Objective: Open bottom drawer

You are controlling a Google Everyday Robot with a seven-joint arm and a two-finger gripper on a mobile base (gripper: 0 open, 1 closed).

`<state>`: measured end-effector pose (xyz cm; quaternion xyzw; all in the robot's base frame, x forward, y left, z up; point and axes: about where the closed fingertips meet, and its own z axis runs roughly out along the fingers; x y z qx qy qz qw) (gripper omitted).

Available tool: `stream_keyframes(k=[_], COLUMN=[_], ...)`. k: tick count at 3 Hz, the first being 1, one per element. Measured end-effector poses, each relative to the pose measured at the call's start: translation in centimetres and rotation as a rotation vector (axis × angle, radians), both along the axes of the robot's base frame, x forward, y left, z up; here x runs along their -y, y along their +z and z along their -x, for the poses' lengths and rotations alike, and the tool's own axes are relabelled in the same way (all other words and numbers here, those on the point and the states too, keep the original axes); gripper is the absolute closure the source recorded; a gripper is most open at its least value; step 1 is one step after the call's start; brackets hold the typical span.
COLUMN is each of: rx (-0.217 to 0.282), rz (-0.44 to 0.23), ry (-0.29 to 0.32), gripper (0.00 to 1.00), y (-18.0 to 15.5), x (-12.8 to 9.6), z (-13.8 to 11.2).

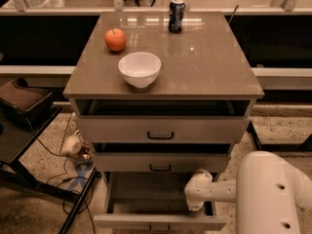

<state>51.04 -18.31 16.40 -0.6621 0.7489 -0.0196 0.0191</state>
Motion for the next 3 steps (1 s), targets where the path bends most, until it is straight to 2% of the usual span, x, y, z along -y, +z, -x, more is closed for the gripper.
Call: stream_keyframes(k=[1, 2, 3], rx=[-0.02, -0.06, -0.167], rz=[0.016, 0.057, 0.043], ry=[-0.038, -0.122, -0.241], gripper=[1.0, 1.0, 1.0], y=[0.9, 4.4, 5.6], x=[-0.2, -0.5, -2.4], z=[2.1, 7.4, 16.3])
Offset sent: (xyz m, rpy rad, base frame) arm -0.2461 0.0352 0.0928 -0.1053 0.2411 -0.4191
